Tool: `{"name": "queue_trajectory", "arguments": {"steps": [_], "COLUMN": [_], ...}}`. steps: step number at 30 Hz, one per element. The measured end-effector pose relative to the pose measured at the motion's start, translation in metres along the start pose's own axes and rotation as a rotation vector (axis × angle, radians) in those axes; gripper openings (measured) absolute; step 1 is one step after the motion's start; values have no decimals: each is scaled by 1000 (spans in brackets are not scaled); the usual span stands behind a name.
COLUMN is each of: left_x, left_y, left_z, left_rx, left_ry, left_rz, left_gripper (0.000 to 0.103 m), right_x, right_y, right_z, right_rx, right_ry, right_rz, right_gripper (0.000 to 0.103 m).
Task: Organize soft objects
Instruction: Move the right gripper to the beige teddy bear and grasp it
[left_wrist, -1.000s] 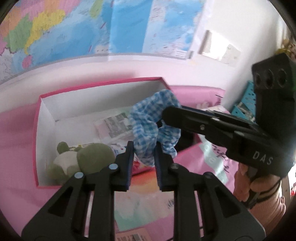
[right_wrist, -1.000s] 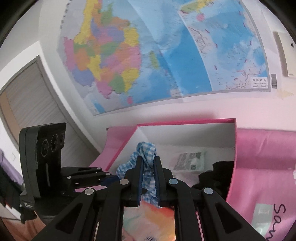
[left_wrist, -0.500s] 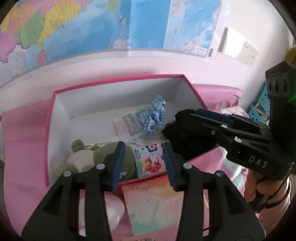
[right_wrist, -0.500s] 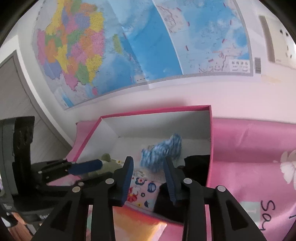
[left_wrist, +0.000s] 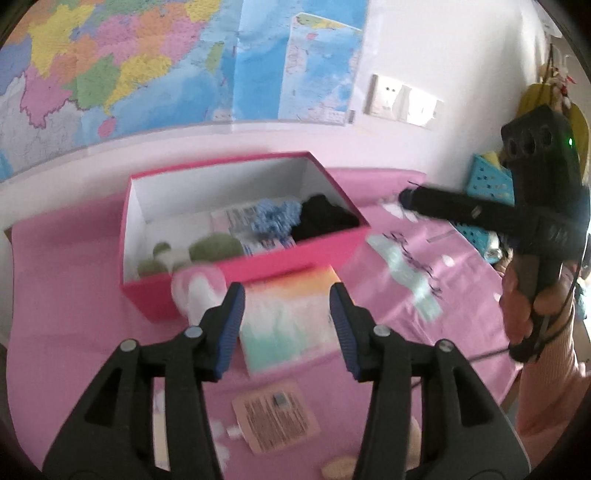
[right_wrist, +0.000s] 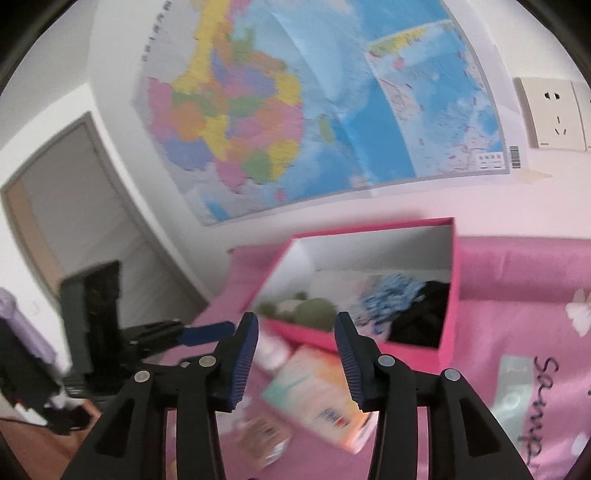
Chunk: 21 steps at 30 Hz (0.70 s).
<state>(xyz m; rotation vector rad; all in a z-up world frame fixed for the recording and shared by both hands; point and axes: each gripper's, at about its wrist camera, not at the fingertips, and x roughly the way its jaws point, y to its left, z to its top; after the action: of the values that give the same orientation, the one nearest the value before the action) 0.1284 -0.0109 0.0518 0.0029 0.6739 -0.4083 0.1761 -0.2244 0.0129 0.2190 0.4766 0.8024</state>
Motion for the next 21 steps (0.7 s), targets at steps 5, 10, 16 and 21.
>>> {"name": "queue_trajectory", "arguments": {"steps": [5,10,16,21], "left_x": [-11,-14,-8,-4], "left_y": [-8,-18,-23,-31], "left_z": [-37,-76,-114,-135], "left_rx": [23,53,35,53], "left_ry": [63,134,232,297], "left_rz": [-51,-85,-164,-206], "left_gripper": [50,50,50,50], "right_x": [-31,-57,-80,-75], "right_y": [24,38,32,18], "right_z": [-20,-51,-95,-131], "right_rx": [1,0,56,113], "right_ry": [11,55,117,223], "right_rz": [89,90,57,12], "right_gripper": [46,47,48,49]}}
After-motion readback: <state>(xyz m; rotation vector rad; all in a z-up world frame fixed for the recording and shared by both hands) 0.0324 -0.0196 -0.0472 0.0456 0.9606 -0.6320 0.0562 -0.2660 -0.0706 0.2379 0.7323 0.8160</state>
